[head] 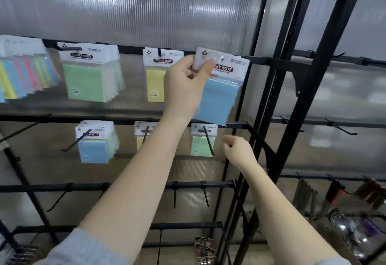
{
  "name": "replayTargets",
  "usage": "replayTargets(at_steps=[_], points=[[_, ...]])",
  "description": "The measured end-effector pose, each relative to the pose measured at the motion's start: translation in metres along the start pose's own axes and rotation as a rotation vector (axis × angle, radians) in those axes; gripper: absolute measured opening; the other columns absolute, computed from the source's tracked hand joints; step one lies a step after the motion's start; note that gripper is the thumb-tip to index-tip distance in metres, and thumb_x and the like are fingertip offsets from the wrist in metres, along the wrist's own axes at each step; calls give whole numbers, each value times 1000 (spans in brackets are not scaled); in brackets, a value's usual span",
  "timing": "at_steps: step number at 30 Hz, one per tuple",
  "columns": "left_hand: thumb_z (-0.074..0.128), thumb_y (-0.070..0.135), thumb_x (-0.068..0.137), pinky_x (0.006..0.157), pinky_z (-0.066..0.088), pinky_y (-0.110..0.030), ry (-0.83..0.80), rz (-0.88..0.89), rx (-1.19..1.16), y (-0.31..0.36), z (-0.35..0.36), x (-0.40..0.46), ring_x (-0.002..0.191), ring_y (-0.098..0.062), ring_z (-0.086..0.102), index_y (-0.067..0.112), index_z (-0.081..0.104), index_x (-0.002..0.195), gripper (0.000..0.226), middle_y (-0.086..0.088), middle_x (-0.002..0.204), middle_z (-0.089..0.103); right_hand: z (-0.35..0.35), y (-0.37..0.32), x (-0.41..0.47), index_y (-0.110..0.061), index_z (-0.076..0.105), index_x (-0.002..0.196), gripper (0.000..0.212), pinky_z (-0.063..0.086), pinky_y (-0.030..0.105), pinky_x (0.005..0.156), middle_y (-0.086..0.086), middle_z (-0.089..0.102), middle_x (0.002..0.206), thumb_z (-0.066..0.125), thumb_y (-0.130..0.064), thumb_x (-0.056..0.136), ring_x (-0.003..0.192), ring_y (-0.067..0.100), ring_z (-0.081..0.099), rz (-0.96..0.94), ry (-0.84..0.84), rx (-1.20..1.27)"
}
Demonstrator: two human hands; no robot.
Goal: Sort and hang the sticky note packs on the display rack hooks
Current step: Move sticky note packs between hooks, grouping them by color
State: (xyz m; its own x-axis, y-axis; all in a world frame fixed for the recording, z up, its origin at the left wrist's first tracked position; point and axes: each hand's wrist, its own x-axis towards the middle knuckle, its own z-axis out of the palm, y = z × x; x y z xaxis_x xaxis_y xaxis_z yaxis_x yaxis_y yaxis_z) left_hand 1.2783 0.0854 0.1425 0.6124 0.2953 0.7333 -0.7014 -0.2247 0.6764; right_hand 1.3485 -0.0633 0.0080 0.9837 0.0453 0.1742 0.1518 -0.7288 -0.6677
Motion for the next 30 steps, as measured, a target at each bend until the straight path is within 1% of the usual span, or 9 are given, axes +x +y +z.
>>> replayTargets(at_steps=[2,3,5,10,13,18,24,27,30], points=[[64,25,90,47,27,-17,-18,12,11,2,9,4,45,1,36,22,56,65,26,19,46,53,0,0,0,-20,65,105,27,47,25,80,-6,65,105,42,-10,95,103,24,57,2,-53,-15],[64,23,90,47,27,-16,-23,11,8,1,14,5,45,2,37,23,55,64,27,19,45,52,0,-1,0,-14,58,126,35,45,28,93,1,61,126,42,-11,96,118,22,55,11,-59,-20],[64,21,90,47,27,-15,-21,-7,8,-2,21,8,45,2,40,23,53,62,30,19,44,49,-3,-3,-1,-11,46,140,43,39,28,101,4,51,140,42,-12,97,129,20,48,19,-56,-15],[63,24,89,54,33,-26,23,-22,42,-14,31,14,66,-27,63,18,56,62,29,7,57,56,-4,-2,2,-12,46,139,43,36,31,106,4,50,141,44,-13,97,130,20,46,13,-41,18],[63,24,89,55,34,-28,55,-28,41,-20,35,16,61,-18,50,1,59,69,31,-15,65,61,-3,-1,3,-12,46,140,43,37,31,106,5,51,141,45,-13,97,130,20,47,7,-38,26],[63,26,88,52,31,-25,39,-79,78,-20,40,22,53,-9,40,21,53,59,31,10,51,51,-4,1,5,-11,46,140,44,36,33,107,5,51,141,45,-12,96,130,20,47,-5,-38,31],[62,28,88,53,32,-28,34,-81,92,-24,46,23,55,-12,42,11,57,65,29,0,58,54,-5,2,9,-12,47,139,43,36,33,108,4,51,140,46,-12,96,130,19,46,-19,-37,32],[62,27,88,53,32,-28,35,-101,98,-23,47,25,55,-13,42,17,51,59,32,0,57,53,-5,3,13,-12,48,138,43,36,32,108,4,52,140,46,-12,96,130,19,47,-26,-38,31],[62,27,87,54,32,-29,35,-113,104,-25,49,29,58,-15,45,5,55,65,32,-17,66,60,-5,3,16,-12,48,138,43,36,31,107,4,53,139,45,-11,95,129,19,48,-30,-32,28]])
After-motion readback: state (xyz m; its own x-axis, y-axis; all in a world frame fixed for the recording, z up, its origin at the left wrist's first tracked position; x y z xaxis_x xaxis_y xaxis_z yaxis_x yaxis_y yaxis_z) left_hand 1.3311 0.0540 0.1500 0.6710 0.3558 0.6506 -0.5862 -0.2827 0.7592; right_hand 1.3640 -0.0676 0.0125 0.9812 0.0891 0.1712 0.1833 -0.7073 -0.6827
